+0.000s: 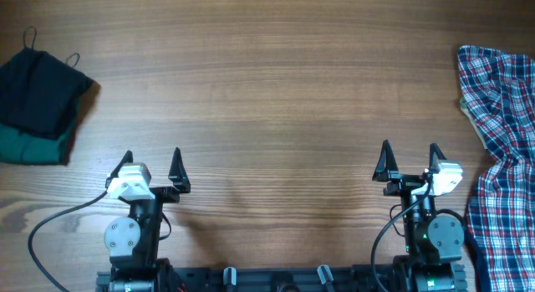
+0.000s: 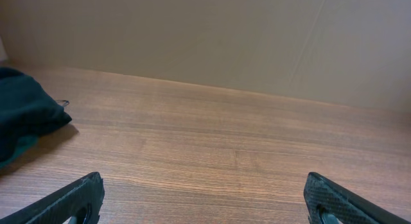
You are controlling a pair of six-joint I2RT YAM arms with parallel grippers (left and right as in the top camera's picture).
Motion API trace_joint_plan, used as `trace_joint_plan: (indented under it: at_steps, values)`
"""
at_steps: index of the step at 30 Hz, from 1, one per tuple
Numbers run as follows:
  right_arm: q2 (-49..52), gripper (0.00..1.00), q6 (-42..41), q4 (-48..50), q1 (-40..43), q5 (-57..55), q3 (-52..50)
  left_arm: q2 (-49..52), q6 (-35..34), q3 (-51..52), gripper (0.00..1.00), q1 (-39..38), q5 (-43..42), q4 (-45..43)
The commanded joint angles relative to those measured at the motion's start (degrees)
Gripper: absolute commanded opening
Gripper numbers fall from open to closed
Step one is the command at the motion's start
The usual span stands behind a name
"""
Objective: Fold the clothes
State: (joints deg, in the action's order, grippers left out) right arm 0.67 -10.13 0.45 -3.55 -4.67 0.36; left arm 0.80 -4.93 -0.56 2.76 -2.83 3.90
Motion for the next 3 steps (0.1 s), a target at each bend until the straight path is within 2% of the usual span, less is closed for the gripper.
trace_joint_plan:
  at_steps: [1, 3]
  values:
    - [-0.4, 1.00, 1.0, 0.3, -0.1, 0.8, -0.1, -0.4, 1.3, 0.2, 1.00, 0.3, 0.3, 0.4]
    - [-0.4, 0.99, 1.0, 0.3, -0.1, 0.8, -0.1, -0.4, 1.3, 0.2, 1.00, 0.3, 0.3, 0.4]
